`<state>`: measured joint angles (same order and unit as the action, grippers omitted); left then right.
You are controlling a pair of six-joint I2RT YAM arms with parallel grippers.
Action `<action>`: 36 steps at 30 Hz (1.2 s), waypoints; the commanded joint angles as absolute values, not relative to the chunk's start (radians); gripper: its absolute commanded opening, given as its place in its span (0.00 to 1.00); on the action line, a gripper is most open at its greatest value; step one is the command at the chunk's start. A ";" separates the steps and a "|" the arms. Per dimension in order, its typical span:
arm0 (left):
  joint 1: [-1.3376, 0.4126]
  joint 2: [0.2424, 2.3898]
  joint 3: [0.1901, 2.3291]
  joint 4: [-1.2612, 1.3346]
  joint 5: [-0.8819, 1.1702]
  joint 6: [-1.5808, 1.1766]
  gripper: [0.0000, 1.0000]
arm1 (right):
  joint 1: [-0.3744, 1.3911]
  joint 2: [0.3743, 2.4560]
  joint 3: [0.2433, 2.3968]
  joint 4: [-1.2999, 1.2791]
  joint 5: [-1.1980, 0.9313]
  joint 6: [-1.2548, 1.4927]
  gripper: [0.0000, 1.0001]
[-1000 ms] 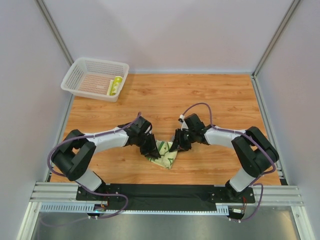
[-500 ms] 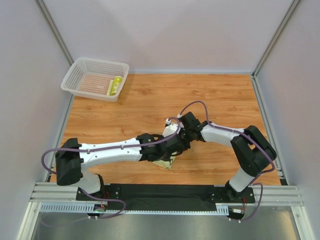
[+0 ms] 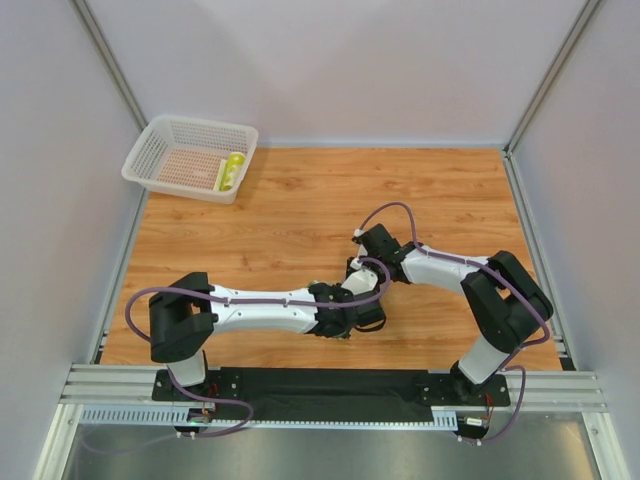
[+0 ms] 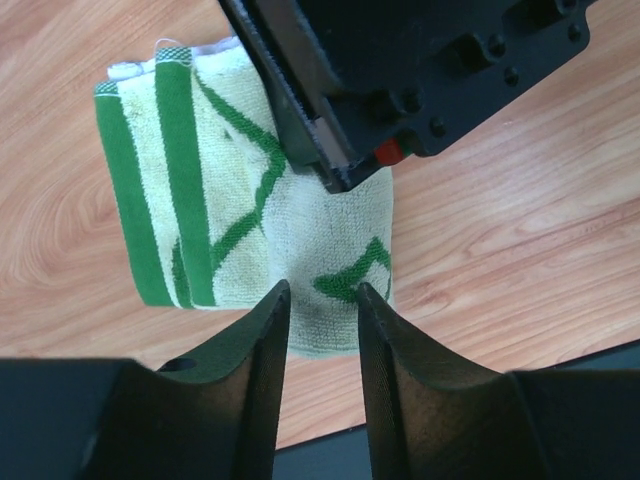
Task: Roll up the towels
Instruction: Roll the towel
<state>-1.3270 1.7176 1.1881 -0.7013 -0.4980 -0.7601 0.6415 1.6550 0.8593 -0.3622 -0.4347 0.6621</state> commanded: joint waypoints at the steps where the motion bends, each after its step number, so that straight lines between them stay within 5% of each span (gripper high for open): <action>1: -1.333 1.739 1.200 -0.661 -0.485 -0.742 0.41 | 0.653 1.672 0.876 -0.396 -0.411 0.661 0.20; 14: -1.381 1.812 1.193 -0.647 -0.460 -0.709 0.50 | 0.653 1.704 0.890 -0.396 -0.420 0.655 0.22; 18: -1.397 1.830 1.186 -0.669 -0.463 -0.738 0.62 | 0.653 1.707 0.896 -0.403 -0.419 0.652 0.22; 26: -1.397 1.887 1.166 -0.759 -0.489 -0.825 0.62 | 0.653 1.712 0.916 -0.419 -0.422 0.647 0.22; 30: -1.393 1.896 1.143 -0.752 -0.489 -0.818 0.37 | 0.653 1.710 0.920 -0.440 -0.414 0.635 0.22; 36: -1.364 1.850 1.092 -0.722 -0.468 -0.795 0.14 | 0.653 1.703 0.896 -0.459 -0.396 0.630 0.26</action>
